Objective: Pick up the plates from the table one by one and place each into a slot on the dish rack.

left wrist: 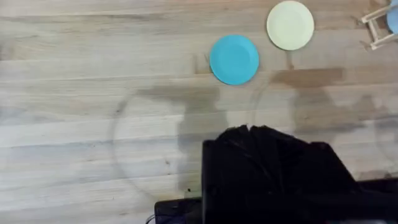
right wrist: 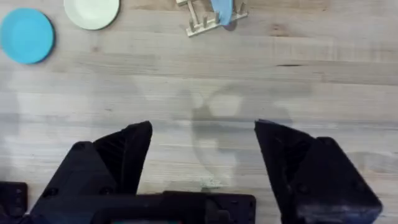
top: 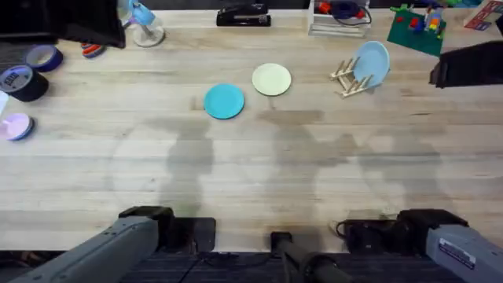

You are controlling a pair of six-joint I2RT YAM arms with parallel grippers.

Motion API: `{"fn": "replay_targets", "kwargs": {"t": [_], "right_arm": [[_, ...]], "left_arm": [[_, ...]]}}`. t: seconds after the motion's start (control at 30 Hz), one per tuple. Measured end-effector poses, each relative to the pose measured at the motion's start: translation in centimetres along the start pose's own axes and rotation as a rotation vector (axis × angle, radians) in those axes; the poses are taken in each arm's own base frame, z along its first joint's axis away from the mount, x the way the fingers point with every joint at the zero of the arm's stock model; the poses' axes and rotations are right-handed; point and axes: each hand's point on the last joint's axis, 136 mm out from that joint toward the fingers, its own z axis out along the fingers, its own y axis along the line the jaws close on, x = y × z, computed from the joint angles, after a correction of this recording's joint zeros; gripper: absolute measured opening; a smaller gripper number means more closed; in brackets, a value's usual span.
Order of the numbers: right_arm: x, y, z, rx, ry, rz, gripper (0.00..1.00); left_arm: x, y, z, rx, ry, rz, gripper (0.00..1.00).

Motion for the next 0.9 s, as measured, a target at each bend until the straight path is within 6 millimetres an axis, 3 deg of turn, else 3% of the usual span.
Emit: {"fn": "replay_targets", "kwargs": {"t": [0.17,0.37,0.6,0.73,0.9], "right_arm": [[0.0,0.0,0.0,0.000,0.000,0.000,0.994],[0.0,0.0,0.0,0.000,0.000,0.000,0.994],[0.0,0.0,0.0,0.000,0.000,0.000,0.994],[0.0,0.0,0.0,0.000,0.000,0.000,0.994],[0.0,0.0,0.0,0.000,0.000,0.000,0.994]], "left_arm": [[-0.3,-0.8,2.1,0.057,0.082,0.032,0.041],[-1.2,-1.5,6.1,0.128,0.200,0.063,0.042],[-2.8,-1.8,9.6,0.188,0.236,0.082,0.042],[-3.0,-1.3,11.4,0.241,0.227,0.070,0.043],[-1.8,-0.1,14.9,0.323,0.238,0.009,0.041]]}}
